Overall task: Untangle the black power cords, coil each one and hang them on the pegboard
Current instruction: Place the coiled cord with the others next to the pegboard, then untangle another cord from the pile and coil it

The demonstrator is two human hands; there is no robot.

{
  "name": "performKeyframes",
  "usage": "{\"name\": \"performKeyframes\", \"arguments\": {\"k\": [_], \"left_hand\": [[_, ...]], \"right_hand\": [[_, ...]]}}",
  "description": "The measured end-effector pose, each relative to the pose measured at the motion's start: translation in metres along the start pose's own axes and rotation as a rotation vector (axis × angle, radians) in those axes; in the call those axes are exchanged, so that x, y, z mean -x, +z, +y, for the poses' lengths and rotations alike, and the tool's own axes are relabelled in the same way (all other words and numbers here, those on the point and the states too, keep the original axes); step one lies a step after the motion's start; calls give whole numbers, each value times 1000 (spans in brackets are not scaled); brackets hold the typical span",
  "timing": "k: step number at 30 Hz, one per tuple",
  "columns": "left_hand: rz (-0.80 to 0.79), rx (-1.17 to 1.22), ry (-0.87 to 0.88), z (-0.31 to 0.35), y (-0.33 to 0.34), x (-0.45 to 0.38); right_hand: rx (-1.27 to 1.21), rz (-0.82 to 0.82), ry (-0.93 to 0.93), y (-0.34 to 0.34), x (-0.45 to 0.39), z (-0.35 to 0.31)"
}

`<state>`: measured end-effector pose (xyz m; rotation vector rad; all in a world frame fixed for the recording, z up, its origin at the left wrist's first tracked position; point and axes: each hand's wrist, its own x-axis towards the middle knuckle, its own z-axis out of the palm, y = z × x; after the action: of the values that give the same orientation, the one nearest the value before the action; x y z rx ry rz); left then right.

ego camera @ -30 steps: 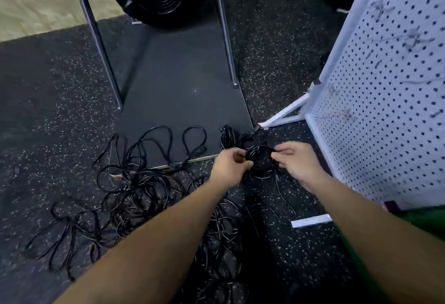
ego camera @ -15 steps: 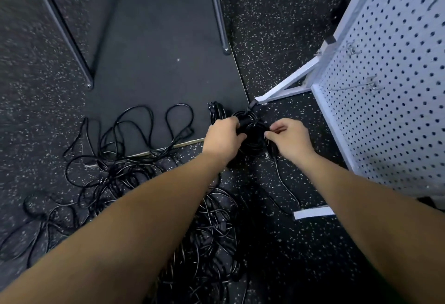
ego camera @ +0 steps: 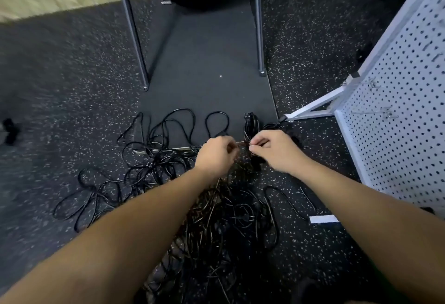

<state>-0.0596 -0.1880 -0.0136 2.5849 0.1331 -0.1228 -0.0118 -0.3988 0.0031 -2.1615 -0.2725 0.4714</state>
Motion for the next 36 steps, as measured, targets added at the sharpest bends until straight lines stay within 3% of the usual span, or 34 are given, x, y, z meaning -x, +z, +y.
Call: {"name": "performKeyframes", "arguments": {"k": [5, 10, 19, 22, 27, 32, 36], "left_hand": [[59, 47, -140, -60, -38, 28], [113, 109, -221, -111, -49, 21], [-9, 98, -239, -155, -18, -34], [-15, 109, -255, -157, -13, -40], [66, 369, -348, -156, -30, -39], [89, 525, -257, -121, -101, -21], [76, 530, -178, -76, -173, 11]], "right_hand": [[55, -135, -34, 46, -16, -47], [104, -158, -22, 100, -53, -64], [239, -321, -5, 172, -120, -37], [169, -225, 11, 171, -124, -31], [61, -152, -2, 147, -106, -52], [-130, -210, -13, 111, -63, -107], [-124, -247, -92, 72, -19, -171]]}}
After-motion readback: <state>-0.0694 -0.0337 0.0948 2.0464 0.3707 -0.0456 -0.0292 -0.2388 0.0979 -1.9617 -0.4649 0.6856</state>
